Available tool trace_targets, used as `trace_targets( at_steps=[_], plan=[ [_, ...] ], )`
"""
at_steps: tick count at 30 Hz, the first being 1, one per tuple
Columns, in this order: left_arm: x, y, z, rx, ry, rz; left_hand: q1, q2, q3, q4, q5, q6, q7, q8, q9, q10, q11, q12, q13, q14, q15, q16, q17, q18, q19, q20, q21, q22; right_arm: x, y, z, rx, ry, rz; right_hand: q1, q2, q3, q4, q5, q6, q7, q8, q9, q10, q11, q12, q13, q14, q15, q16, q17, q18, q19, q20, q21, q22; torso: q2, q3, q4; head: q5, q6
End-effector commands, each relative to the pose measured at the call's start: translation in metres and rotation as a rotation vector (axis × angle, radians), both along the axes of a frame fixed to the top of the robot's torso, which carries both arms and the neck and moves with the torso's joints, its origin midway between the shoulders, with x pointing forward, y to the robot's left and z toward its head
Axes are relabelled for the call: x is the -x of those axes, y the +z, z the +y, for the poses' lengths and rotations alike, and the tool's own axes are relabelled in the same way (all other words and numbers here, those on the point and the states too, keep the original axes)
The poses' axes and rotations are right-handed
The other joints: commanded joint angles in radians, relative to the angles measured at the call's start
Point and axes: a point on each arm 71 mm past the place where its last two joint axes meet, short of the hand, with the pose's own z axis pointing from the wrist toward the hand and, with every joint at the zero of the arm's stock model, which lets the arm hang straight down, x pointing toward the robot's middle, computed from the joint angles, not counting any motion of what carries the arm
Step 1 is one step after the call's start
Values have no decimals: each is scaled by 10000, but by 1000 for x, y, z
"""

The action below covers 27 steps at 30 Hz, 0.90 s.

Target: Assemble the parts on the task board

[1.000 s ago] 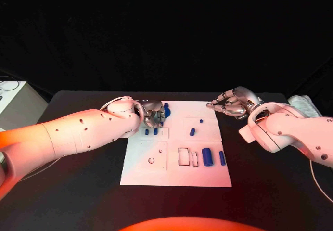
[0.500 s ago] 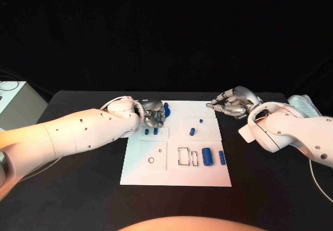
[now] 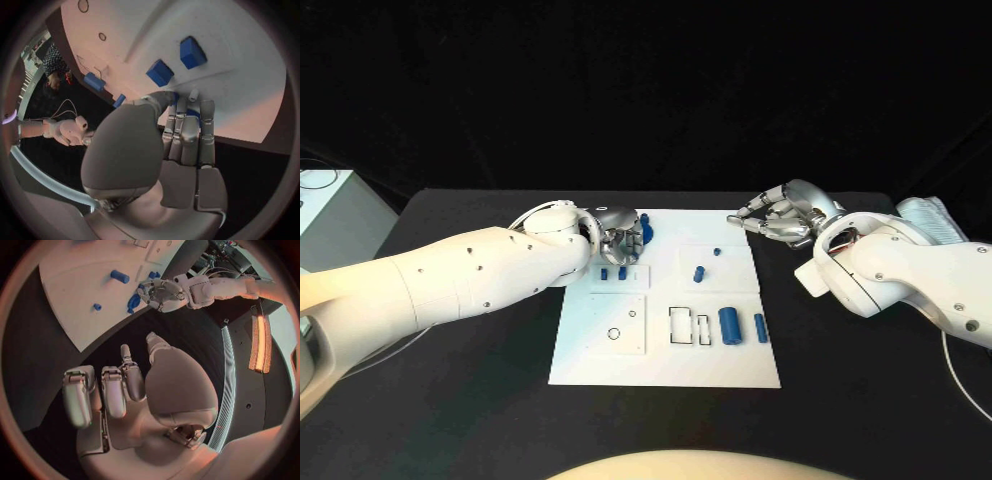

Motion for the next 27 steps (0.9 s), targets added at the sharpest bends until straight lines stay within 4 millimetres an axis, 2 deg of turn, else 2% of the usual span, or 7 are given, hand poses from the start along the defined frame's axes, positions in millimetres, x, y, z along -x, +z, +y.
trace_targets(
  at_steps=[1, 7, 17, 27],
  plan=[
    [2, -4, 0, 225, -51, -29, -19, 28, 190, -248, -56, 175, -3, -55, 30, 321, -16, -372, -75, 141, -25, 59, 29, 23, 136, -12, 240, 257, 1, 0, 1, 64, 146, -87, 29, 44, -17, -32, -6, -71, -9, 45, -12, -33, -27, -5, 1084, 950, 42, -61, 2207, -120, 1005, 16, -28, 2567, -4, 2, 4, -13, 13],
    [3, -1, 3, 608, -22, -266, -124, 30, 331, -420, -48, 272, 2, -125, 35, 527, -23, -642, -105, 263, -34, 113, 109, -7, 256, -30, 422, 465, 1, 0, 1, 68, 144, -88, 45, 53, -27, -26, -9, -63, -11, 52, -12, -20, -29, 10, 1093, 952, 41, -59, 2211, -125, 1013, 15, -11, 2579, -9, -6, 1, -24, 16],
    [9, 8, 9, 1282, -67, -294, -299, -10, 361, -461, -56, 320, 9, -177, 39, 624, -15, -820, -117, 302, -22, 135, 102, -18, 270, -27, 474, 524, 0, 0, 1, 73, 138, -92, 45, 53, -27, -26, -9, -63, -11, 52, -12, -20, -29, 10, 1093, 952, 41, -59, 2211, -125, 1013, 15, -11, 2579, -21, -8, 7, -19, 38],
    [14, 15, 23, 1546, 112, 124, -439, -38, 348, -458, -65, 352, 0, -202, 48, 682, -19, -925, -119, 315, -19, 147, 96, -21, 257, -18, 467, 526, 0, 0, -1, 86, 109, -82, 45, 53, -27, -26, -9, -63, -11, 52, -12, -20, -29, 10, 1093, 952, 41, -59, 2211, -125, 1013, 15, -11, 2579, -34, 0, 30, 0, 44]
  ],
)
